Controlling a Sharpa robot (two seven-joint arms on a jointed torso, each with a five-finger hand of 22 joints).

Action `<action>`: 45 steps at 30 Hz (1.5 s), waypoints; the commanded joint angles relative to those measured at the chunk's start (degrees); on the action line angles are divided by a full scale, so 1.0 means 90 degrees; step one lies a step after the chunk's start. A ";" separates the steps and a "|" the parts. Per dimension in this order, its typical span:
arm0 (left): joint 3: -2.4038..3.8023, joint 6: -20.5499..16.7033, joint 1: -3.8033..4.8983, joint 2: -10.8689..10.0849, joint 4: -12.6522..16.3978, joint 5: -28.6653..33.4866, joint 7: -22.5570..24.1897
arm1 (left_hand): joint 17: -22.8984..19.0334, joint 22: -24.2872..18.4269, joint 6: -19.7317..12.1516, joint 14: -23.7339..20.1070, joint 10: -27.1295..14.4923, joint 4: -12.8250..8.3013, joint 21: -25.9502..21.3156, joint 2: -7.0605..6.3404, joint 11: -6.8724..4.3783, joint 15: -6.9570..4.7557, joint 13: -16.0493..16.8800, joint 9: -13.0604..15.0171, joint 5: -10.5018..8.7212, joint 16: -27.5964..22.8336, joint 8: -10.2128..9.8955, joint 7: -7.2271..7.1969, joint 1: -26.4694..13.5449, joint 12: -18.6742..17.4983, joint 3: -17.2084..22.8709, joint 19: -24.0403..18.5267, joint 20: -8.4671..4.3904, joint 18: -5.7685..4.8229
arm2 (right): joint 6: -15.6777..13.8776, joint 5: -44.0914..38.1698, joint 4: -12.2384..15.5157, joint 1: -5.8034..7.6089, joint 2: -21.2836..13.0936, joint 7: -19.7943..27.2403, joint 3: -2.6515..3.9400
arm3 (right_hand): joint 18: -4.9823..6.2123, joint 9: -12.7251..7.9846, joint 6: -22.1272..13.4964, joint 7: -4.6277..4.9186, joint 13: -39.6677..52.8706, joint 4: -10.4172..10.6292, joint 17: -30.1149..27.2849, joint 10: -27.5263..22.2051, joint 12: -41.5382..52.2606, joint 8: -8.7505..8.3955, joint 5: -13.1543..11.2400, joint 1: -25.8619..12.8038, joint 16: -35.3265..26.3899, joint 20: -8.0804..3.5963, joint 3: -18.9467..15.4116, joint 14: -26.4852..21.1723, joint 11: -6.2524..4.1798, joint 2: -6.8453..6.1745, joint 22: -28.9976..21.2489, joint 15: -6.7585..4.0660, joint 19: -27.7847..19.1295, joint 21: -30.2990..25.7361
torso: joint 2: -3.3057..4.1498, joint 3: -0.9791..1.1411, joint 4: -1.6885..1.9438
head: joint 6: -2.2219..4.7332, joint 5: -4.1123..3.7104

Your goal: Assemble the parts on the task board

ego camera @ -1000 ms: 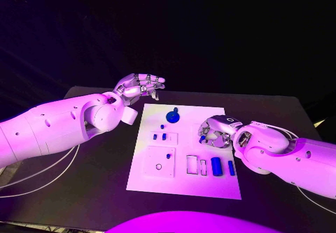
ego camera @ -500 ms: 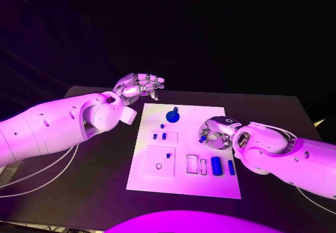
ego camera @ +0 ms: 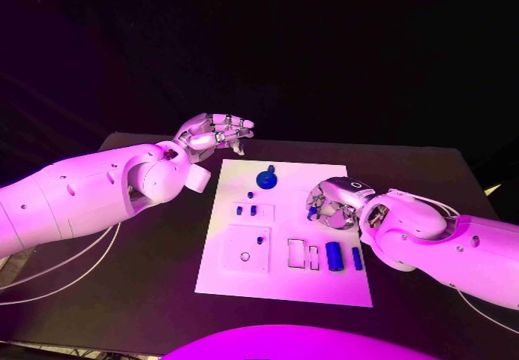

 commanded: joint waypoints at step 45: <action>0.0004 0.0195 0.0001 0.0156 -0.0079 -0.0024 -0.0004 | -0.0009 -0.0012 -0.0057 -0.0026 -0.0044 0.0000 -0.0046 0.0020 0.0015 0.0027 -0.0010 -0.0010 -0.0042 -0.0047 -0.0011 0.0115 0.0036 -0.0005 -0.0036 0.0026 0.0001 0.0034 | 0.0012 0.0351 0.0661 -0.0402 0.1266 0.0135 -0.0012 | -0.0075 0.0122 0.0005 0.0030 0.0018 -0.0199 -0.0031 0.0054 -0.0102 0.0064 0.0083 -0.0064 0.0015 -0.0030 0.0108 0.0244 0.0009 0.0063 0.0871 -0.0043 -0.0010 -0.0092 | 0.0002 -0.0001 0.0002 | -0.0008 0.0095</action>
